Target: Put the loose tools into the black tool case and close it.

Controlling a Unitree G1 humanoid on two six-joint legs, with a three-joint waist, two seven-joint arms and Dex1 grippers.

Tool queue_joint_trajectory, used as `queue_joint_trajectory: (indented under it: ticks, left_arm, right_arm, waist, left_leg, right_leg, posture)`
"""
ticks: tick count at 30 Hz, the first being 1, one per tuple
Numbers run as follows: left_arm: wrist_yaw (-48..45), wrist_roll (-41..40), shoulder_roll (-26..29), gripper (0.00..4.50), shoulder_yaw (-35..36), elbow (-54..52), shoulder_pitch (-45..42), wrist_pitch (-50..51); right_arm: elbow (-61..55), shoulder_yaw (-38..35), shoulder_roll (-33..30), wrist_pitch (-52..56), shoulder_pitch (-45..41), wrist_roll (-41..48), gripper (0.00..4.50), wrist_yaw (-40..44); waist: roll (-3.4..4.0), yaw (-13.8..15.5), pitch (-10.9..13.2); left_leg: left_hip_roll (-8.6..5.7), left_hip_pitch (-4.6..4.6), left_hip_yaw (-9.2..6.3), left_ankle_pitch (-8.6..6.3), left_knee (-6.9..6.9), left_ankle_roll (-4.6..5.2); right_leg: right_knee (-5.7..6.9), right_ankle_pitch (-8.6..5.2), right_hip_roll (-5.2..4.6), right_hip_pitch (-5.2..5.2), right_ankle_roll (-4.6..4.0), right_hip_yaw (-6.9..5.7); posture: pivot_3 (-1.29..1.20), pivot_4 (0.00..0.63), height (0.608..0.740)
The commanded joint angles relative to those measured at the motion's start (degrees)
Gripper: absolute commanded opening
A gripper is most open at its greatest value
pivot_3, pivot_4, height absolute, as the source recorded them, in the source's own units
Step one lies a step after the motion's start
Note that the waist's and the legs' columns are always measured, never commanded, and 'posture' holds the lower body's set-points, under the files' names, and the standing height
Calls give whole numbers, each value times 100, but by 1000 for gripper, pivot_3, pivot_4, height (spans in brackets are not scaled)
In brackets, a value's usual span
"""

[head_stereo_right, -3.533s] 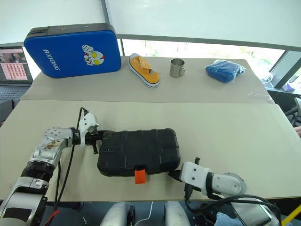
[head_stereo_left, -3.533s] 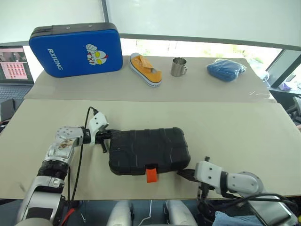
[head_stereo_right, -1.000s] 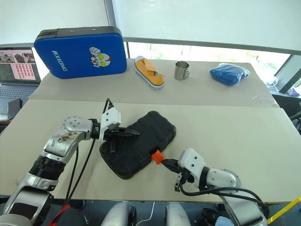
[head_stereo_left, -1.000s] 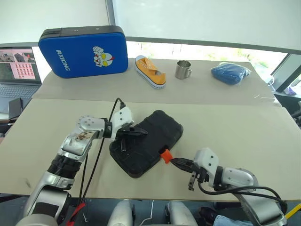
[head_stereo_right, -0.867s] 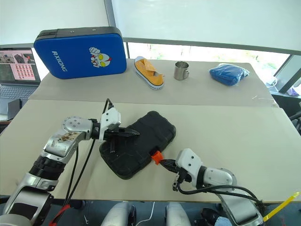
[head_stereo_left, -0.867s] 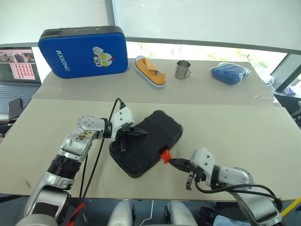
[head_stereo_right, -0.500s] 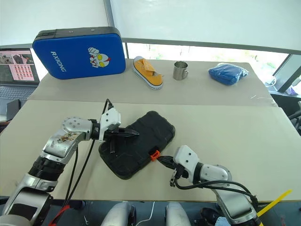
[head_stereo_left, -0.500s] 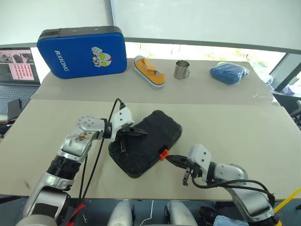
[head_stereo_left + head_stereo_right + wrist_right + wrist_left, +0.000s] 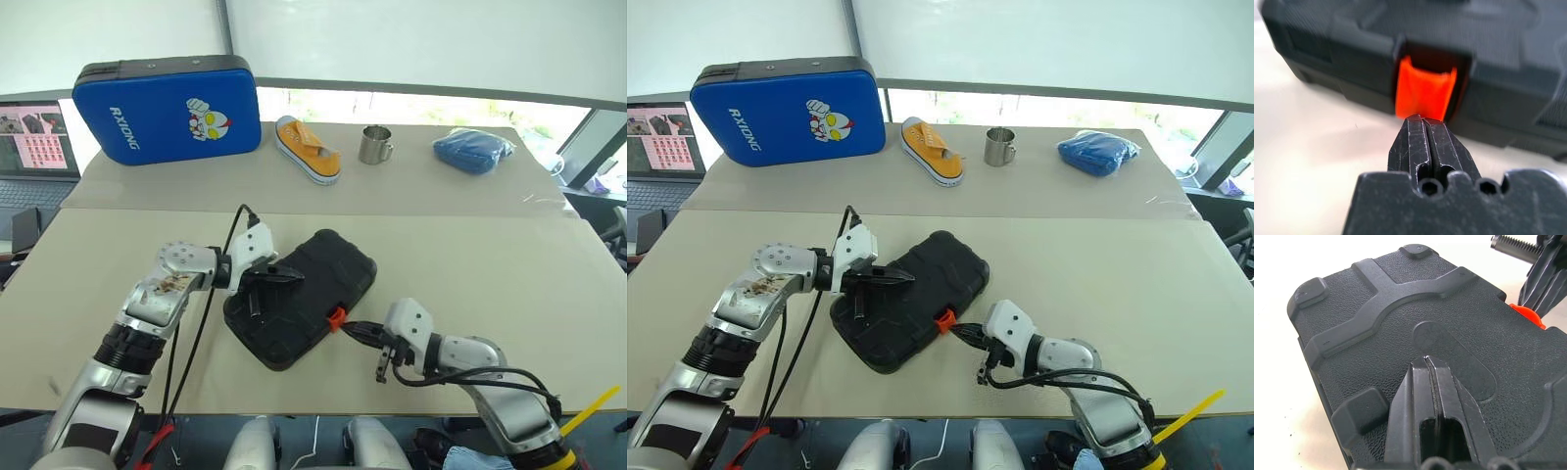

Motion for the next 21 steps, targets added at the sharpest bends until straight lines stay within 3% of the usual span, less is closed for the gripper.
queue_joint_trajectory:
  ticks: [1, 14, 17, 18, 21]
  left_arm:
    - [-105, 336, 49, 0, -472, 233, 218, 239]
    - [-130, 458, -17, 0, -552, 533, 304, 135]
    - [-49, 132, -119, 0, -71, 530, 506, -262]
    - [-39, 0, -109, 257, 142, 443, 616, -382]
    - [-100, -301, -43, 813, 605, 181, 885, -602]
  right_arm:
    - [-95, 28, 215, -144, -245, 40, 8, -96]
    - [-96, 106, 551, -12, -547, 74, 8, -107]
    - [-236, -81, 412, -16, -378, 222, 8, 14]
    - [-321, -216, 328, -13, -253, 337, 1, 83]
    - [-531, -570, 95, -7, 66, 749, 708, 338]
  waist:
    - [0, -1, 0]
    - [1, -30, 0]
    - [2, -31, 0]
    - [4, -31, 0]
    - [16, -39, 0]
  left_leg:
    - [0, 0, -1, 0, 0, 0]
    - [2, 3, -2, 0, -2, 0]
    - [3, 4, -2, 0, -2, 0]
    - [3, 5, -3, 0, -4, 0]
    - [5, 1, -16, 0, -11, 0]
  right_leg:
    - [0, 0, 0, 0, 0, 0]
    - [4, -1, 3, -2, -3, 1]
    - [4, -1, 3, -2, -3, 1]
    - [5, -1, 2, -2, -3, 2]
    - [4, -1, 0, -9, -3, 9]
  posture:
    - [0, 150, 740]
    - [0, 150, 740]
    - [0, 150, 740]
    - [0, 150, 740]
    - [0, 150, 740]
